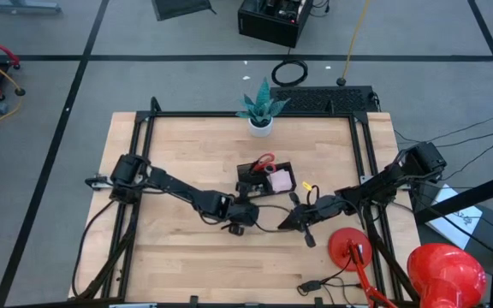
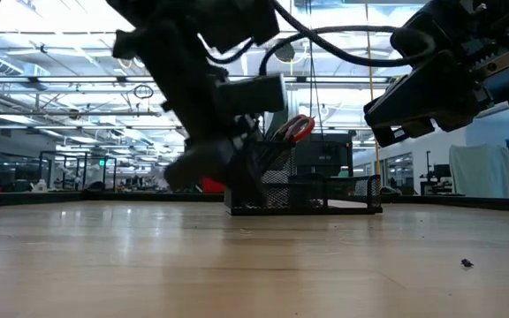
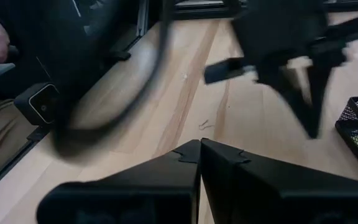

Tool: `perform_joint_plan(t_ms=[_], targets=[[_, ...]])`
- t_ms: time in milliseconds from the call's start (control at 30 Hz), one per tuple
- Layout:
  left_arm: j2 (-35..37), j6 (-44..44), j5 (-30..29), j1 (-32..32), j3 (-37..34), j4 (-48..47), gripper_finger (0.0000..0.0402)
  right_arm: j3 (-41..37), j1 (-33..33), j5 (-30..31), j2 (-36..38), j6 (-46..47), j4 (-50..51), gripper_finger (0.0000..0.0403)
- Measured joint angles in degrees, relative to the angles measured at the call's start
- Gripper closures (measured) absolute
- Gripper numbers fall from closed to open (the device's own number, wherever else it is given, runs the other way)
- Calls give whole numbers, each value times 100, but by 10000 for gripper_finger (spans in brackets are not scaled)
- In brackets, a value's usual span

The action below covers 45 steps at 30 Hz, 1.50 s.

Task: Pick and place office supplies into organizer
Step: Adjust the black desk organizer, then return to Home Position

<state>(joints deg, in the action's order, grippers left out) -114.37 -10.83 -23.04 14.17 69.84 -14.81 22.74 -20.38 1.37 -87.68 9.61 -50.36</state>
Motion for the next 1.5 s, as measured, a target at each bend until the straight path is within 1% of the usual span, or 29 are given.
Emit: perform_joint_plan(t_ms=[67,167,333,467,633,700,800,933,1000,1133,1200,1267,1367,1433,1500], targets=[[-55,80,-89,-83,5,19,398,0,0,0,0,2,-3,399],[-93,216,-228,-203,0,-155,392,0,0,0,0,-1,-5,399],[-91,199,-243,-407,3,-218,398,0,2,0,0,-2,1,399],[-91,203,-179,-507,3,-251,389,0,0,-9,0,0,5,399],[-61,118,-58,-428,3,-120,391,0,-2,-24,0,6,2,399],[21,-5,81,-280,3,47,397,-1,1,-178,0,14,-42,399],[275,-212,160,-3,7,189,396,-3,5,-477,0,-28,-298,399],[754,-631,-185,397,5,333,389,-4,166,-993,199,-156,-500,399],[1076,-859,-271,573,8,588,392,0,377,-1236,443,-113,-311,399],[1852,-1157,-270,740,-18,649,398,0,904,-1511,1123,-92,273,399],[2319,-1249,-287,640,-308,769,394,-2,1139,-1510,1510,-93,592,399],[2777,-1226,-286,461,-751,1243,393,-1,1318,-1508,1974,-148,1123,399],[3586,-1001,-86,202,-1694,2095,398,0,1436,-1513,2678,-323,1848,399],[4099,-827,107,107,-2380,2892,398,-4,1443,-1482,3150,-341,2301,399],[4641,-669,122,95,-3097,3409,397,-4,1401,-1412,3544,-337,2643,399]])
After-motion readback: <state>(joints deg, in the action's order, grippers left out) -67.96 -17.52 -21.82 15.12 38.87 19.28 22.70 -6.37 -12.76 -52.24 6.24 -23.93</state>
